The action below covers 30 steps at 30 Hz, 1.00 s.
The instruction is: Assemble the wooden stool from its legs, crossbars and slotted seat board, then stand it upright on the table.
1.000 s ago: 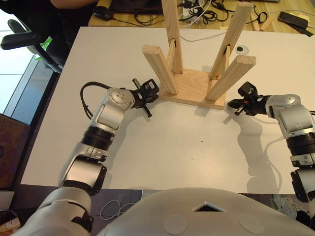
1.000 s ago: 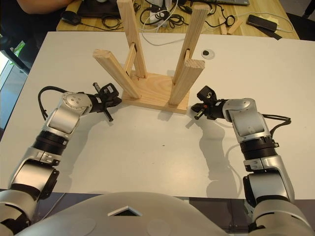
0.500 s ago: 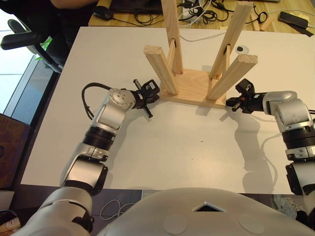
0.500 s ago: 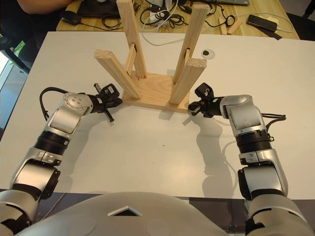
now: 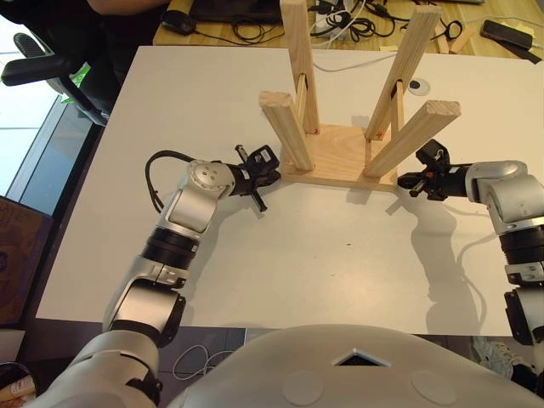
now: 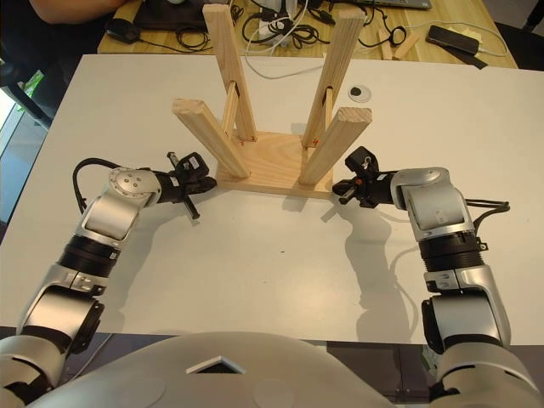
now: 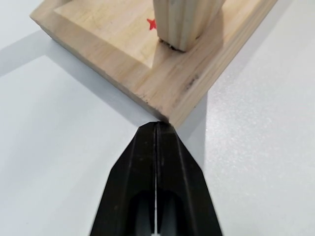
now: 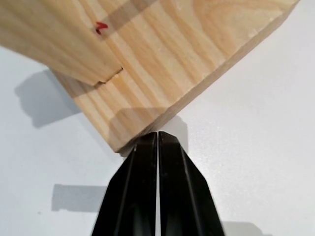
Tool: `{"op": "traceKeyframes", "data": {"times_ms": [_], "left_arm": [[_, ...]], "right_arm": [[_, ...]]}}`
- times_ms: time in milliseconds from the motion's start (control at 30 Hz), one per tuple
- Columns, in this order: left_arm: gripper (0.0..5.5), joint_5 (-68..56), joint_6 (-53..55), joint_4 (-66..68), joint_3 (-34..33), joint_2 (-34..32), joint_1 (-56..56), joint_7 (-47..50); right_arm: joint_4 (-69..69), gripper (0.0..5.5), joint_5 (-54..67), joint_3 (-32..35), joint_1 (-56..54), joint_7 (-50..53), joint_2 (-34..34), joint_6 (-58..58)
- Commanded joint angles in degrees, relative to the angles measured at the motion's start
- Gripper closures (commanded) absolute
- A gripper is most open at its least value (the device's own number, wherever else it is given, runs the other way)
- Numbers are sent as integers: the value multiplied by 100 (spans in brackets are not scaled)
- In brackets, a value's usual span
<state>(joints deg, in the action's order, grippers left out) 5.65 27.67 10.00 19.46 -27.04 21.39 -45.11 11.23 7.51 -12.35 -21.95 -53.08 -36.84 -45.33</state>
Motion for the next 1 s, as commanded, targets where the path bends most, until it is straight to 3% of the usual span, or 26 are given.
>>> {"op": "traceKeyframes", "data": {"times_ms": [33, 533, 1000], "left_arm": [[550, 204, -96, 90, 64, -29, 103, 161], [550, -600, 371, -599, -187, 237, -144, -335], [550, -1360, 973, -2024, -514, -137, -881, -753]], "right_arm": [[-20, 543, -59, -115, 36, -15, -119, -158], [-421, 543, 340, 100, 144, -172, 87, -300], [-1920, 543, 1213, 691, 925, -383, -191, -958]]}}
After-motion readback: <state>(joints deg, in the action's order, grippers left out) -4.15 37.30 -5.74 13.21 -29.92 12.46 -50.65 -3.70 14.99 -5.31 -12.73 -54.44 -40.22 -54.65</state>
